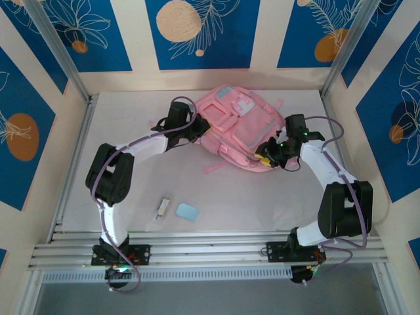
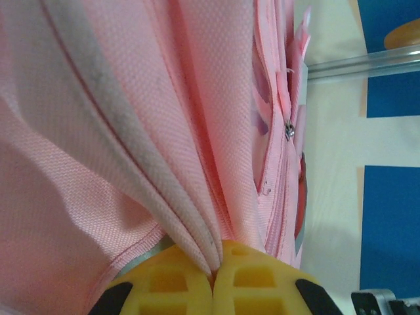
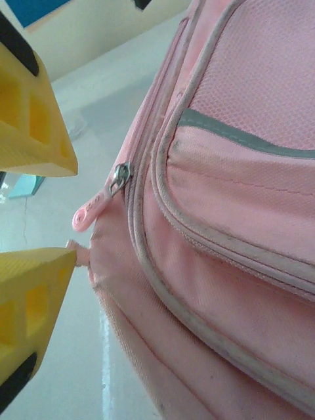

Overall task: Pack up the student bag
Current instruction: Zip the student bag at the center of the table.

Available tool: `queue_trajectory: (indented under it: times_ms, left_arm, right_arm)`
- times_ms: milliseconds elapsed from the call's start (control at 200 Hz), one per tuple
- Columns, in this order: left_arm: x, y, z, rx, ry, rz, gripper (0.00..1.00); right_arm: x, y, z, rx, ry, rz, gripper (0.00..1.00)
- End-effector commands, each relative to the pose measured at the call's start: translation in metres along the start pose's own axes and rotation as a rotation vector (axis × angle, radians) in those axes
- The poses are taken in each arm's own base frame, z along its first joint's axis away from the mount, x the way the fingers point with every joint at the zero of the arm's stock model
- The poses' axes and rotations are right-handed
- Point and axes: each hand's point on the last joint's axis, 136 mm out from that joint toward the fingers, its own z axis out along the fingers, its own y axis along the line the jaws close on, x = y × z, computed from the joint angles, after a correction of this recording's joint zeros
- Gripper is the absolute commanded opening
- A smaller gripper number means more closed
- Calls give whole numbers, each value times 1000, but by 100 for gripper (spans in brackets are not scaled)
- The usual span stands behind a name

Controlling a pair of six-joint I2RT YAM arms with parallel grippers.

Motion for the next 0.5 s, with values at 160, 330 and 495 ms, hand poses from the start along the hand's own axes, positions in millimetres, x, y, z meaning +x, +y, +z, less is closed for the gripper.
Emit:
queue_trajectory:
  times_ms: [160, 330, 495]
  left_arm:
    - [-32, -59, -33, 121, -114, 95, 0]
    - [-30, -57, -33, 119, -111, 91, 0]
    - [-30, -58, -35, 120, -110, 91, 0]
  right_arm:
    - [3, 20, 4, 115, -37, -167, 36]
    - [6, 23, 25, 175, -31, -260, 36]
    - [4, 9, 38, 289, -51, -326, 36]
